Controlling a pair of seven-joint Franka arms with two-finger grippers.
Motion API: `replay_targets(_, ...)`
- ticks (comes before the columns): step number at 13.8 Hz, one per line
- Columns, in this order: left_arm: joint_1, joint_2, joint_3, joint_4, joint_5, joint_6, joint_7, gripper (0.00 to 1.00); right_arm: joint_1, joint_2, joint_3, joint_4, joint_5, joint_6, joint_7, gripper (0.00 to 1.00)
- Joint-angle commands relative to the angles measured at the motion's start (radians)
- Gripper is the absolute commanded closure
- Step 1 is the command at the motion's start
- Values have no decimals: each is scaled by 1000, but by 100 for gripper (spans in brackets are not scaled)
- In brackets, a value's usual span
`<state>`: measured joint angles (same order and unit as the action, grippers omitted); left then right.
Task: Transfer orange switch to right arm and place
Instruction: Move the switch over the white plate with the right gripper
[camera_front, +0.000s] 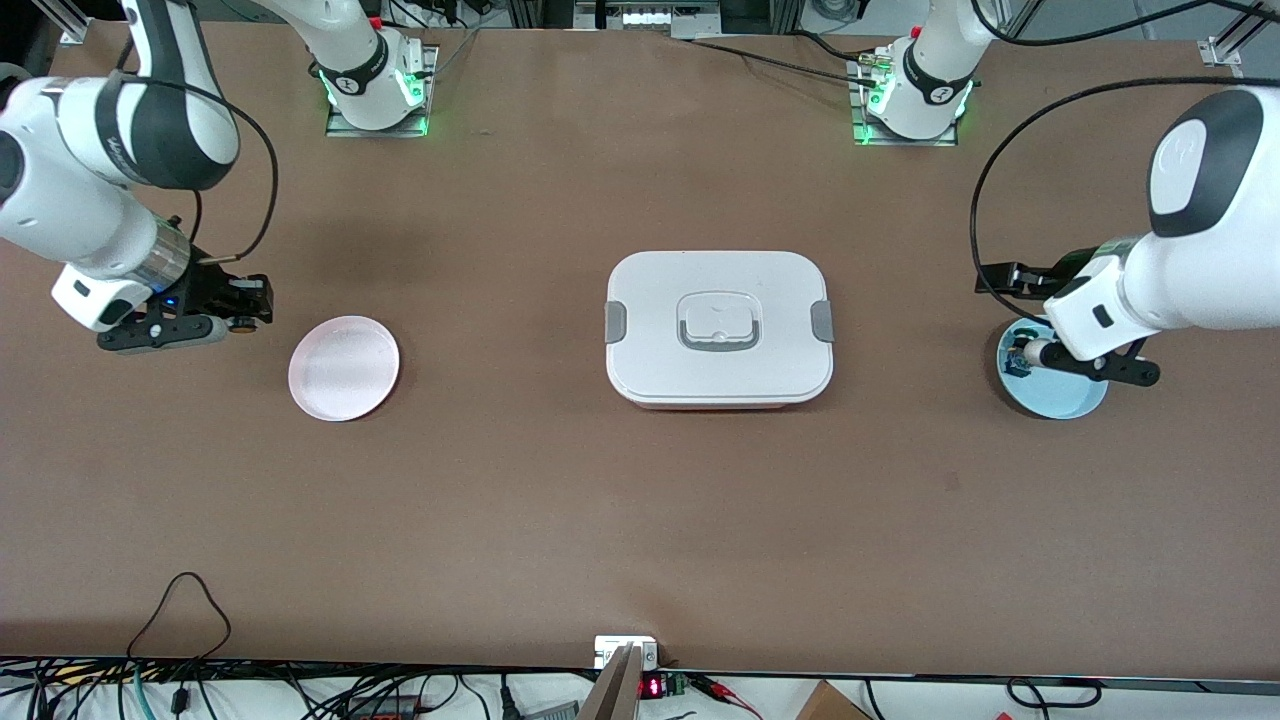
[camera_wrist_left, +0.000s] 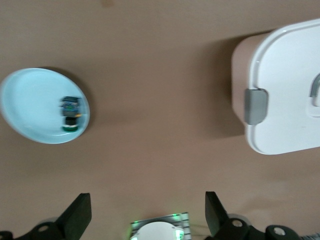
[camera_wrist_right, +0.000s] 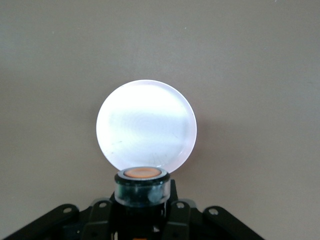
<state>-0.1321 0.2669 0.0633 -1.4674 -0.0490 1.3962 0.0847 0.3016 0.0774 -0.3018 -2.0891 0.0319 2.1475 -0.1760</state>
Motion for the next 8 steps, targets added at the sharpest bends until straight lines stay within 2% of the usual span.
replay_targets(1, -11, -29, 6, 41, 92, -25, -22, 0, -12, 59, 4, -31, 2, 104, -26, 100)
replay_targets(5, 18, 0, 23, 127, 40, -23, -23, 0, -12, 155, 4, -32, 42, 190, -40, 100)
replay_targets(8, 32, -26, 39, 137, 21, -8, -72, 0, -35, 234, 4, -45, 54, 288, -62, 100)
